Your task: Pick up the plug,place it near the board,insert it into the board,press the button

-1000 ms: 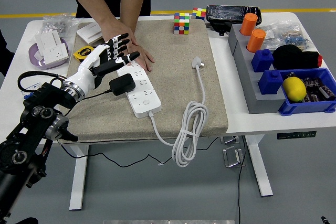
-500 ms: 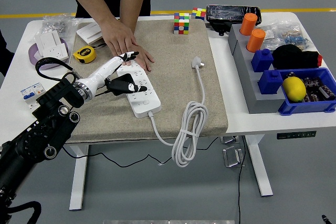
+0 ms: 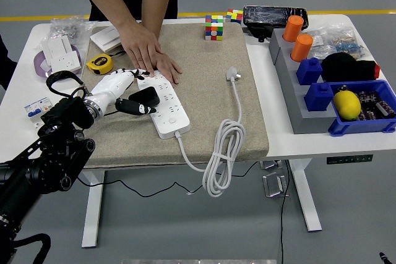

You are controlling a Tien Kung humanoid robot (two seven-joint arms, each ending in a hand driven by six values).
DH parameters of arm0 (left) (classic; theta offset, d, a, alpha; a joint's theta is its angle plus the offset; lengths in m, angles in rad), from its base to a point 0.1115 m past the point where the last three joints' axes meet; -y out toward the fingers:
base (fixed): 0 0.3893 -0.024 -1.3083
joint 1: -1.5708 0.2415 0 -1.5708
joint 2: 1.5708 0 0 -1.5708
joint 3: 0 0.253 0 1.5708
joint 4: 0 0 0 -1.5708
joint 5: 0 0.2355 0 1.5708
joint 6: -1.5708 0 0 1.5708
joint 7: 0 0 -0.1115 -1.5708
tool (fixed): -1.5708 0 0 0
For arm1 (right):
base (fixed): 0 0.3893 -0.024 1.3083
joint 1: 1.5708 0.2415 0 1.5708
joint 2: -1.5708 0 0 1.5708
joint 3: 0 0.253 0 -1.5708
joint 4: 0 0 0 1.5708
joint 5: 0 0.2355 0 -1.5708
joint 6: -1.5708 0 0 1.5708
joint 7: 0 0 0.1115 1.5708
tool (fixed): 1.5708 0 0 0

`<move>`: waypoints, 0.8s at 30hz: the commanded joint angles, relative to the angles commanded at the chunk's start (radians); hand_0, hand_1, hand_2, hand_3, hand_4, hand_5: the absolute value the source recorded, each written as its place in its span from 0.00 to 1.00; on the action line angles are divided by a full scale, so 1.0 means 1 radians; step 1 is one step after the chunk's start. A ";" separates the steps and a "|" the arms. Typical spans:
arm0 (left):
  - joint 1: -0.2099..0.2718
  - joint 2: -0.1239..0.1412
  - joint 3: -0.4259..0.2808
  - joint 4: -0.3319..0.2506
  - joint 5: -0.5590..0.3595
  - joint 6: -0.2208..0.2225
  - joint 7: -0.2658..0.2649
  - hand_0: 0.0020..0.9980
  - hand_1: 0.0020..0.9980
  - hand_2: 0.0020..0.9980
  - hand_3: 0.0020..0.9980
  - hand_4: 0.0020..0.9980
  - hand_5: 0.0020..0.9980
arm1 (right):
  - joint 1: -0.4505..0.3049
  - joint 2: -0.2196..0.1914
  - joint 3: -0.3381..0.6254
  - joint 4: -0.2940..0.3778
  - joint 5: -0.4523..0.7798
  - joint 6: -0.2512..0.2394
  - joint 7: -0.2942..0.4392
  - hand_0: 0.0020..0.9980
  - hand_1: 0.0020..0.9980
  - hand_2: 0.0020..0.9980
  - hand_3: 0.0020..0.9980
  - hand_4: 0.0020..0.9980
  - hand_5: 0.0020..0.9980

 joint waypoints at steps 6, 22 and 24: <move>-0.002 0.000 -0.004 0.012 0.000 -0.008 0.002 0.88 0.84 0.71 0.72 1.00 0.37 | 0.000 0.000 -0.003 0.000 0.000 0.000 0.000 0.79 0.73 0.73 0.76 1.00 1.00; 0.000 -0.003 -0.007 0.048 0.000 0.037 -0.008 0.71 0.70 0.49 0.47 0.89 0.28 | -0.004 0.000 -0.009 0.000 0.001 0.000 -0.001 0.79 0.73 0.73 0.76 1.00 1.00; 0.001 -0.003 -0.008 0.054 0.000 0.048 -0.013 0.71 0.70 0.49 0.47 0.89 0.28 | -0.003 0.000 -0.008 0.001 0.000 0.000 -0.001 0.79 0.73 0.73 0.76 1.00 1.00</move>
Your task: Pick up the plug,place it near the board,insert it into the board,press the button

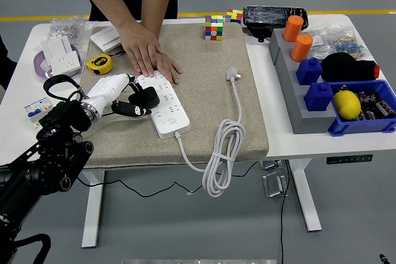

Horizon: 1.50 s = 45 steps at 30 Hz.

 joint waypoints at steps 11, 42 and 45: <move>-0.007 -0.006 -0.002 0.021 0.000 0.049 -0.009 0.56 0.49 0.40 0.44 0.69 0.19 | 0.002 -0.001 0.000 0.000 0.002 0.000 0.000 0.79 0.73 0.73 0.76 1.00 1.00; 0.014 -0.015 -0.052 0.007 0.000 0.010 0.003 0.47 0.34 0.27 0.37 0.50 0.05 | 0.003 0.000 0.008 -0.001 0.002 0.000 0.001 0.79 0.73 0.73 0.76 1.00 1.00; 0.019 -0.016 -0.059 -0.006 0.000 0.011 0.002 0.47 0.34 0.27 0.37 0.50 0.05 | 0.002 0.000 0.008 -0.001 0.002 0.000 0.001 0.79 0.73 0.73 0.76 1.00 1.00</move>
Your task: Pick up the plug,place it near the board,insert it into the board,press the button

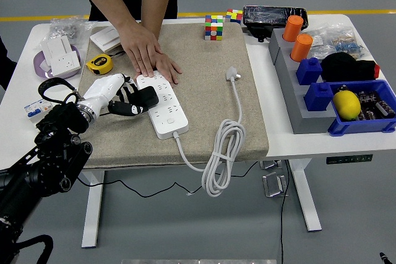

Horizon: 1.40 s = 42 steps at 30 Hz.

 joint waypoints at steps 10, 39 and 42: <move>0.029 0.007 -0.033 -0.096 0.000 -0.025 0.001 0.47 0.32 0.26 0.35 0.50 0.06 | -0.001 0.001 -0.001 0.000 0.001 0.000 0.000 0.79 0.73 0.73 0.76 1.00 1.00; 0.165 0.048 -0.199 -0.164 0.000 -0.028 -0.027 0.47 0.31 0.25 0.35 0.50 0.09 | -0.011 0.001 0.002 0.000 0.001 -0.001 -0.001 0.78 0.73 0.73 0.76 1.00 1.00; 0.166 0.047 -0.199 -0.154 0.000 -0.028 -0.028 0.47 0.31 0.25 0.35 0.50 0.09 | -0.010 0.001 0.001 -0.001 0.001 0.000 -0.001 0.78 0.73 0.73 0.76 1.00 1.00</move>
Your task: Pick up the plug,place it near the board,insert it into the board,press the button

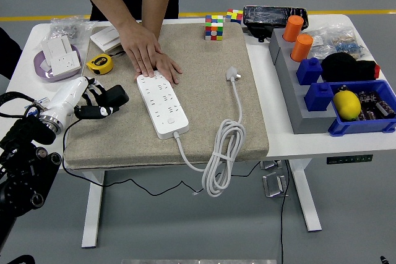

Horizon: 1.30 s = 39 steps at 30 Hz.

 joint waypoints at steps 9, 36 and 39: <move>-0.004 -0.003 0.005 0.037 0.000 -0.014 -0.003 0.48 0.31 0.25 0.36 0.51 0.09 | 0.006 0.000 0.005 0.001 -0.003 0.000 0.000 0.79 0.73 0.73 0.76 1.00 1.00; -0.016 0.000 0.008 0.046 0.000 -0.101 -0.014 0.74 0.64 0.53 0.49 1.00 0.31 | 0.007 -0.001 0.009 0.000 -0.002 0.000 0.000 0.79 0.73 0.73 0.76 1.00 1.00; -0.016 0.001 0.002 0.045 0.000 -0.109 -0.017 0.81 0.78 0.71 0.70 1.00 0.45 | 0.006 -0.001 0.007 0.000 -0.001 0.000 0.000 0.79 0.73 0.73 0.76 1.00 1.00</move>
